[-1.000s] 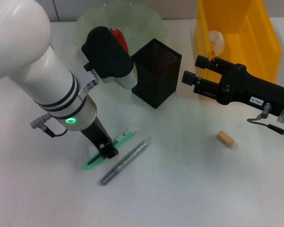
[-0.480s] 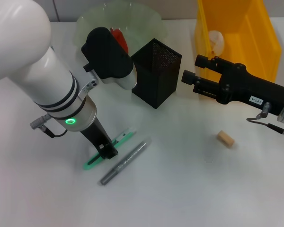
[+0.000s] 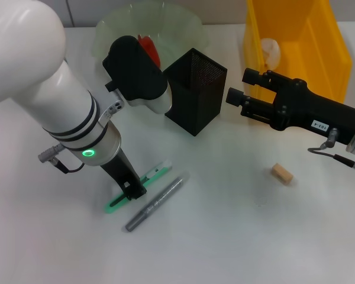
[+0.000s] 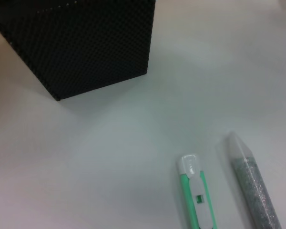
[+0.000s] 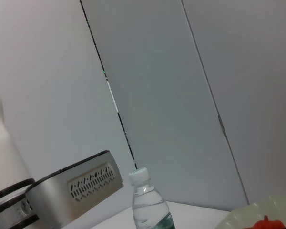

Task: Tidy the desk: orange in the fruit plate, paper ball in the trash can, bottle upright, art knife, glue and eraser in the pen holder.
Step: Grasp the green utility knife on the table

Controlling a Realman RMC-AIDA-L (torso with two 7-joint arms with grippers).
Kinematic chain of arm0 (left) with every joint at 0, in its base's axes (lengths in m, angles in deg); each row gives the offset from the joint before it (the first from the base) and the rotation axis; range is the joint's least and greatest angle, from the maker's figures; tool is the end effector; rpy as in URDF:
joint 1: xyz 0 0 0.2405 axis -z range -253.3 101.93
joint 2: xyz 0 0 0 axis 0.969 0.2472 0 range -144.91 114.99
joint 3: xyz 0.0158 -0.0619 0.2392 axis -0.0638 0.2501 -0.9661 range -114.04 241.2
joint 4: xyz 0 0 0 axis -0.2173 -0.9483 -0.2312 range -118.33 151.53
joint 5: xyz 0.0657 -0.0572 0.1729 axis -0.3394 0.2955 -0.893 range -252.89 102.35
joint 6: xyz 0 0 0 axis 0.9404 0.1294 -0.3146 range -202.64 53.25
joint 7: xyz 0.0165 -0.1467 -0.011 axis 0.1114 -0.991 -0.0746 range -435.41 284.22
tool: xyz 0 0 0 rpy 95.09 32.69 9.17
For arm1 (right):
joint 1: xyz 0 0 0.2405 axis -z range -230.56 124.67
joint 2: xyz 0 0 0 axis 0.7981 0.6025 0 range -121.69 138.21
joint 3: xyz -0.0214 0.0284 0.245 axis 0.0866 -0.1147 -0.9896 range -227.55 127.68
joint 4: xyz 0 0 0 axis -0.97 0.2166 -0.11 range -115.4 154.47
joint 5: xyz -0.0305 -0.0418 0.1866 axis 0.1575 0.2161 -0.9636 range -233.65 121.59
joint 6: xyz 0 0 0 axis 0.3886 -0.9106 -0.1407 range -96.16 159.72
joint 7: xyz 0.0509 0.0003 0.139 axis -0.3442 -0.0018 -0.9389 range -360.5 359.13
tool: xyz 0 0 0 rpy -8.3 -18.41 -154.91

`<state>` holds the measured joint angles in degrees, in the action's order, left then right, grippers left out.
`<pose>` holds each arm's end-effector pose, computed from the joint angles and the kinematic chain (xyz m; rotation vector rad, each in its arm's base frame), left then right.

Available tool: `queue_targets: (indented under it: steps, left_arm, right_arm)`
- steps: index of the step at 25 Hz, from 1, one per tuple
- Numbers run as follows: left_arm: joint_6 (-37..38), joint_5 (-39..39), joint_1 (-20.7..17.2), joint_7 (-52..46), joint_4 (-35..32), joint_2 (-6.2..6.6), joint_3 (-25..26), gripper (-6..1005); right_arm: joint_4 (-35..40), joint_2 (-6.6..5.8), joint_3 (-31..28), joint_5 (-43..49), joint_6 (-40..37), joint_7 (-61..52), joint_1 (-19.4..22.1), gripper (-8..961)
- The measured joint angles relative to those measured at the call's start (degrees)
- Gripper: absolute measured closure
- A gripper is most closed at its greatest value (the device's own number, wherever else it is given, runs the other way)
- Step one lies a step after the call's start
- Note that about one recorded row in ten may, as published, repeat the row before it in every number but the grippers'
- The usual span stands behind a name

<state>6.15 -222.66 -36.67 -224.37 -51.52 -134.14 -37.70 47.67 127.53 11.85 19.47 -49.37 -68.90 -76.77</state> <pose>-0.1731 0.3170 -0.0694 -2.7340 -0.6266 0.7761 0.2338 0.3059 -0.0188 -2.4441 0.6554 1.0901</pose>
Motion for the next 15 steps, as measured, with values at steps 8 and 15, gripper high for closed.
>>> queue_targets:
  steps: [8,15]
  left_arm:
    - [-0.22,0.0,0.01,-0.01,0.04,0.0,-0.15,757]
    - [-0.34,0.02,0.01,0.0,-0.04,0.0,-0.72,817]
  right_arm:
    - [-0.02,0.0,0.0,0.0,-0.04,0.0,0.07,222]
    - [-0.01,0.0,0.0,0.0,-0.06,0.0,0.02,223]
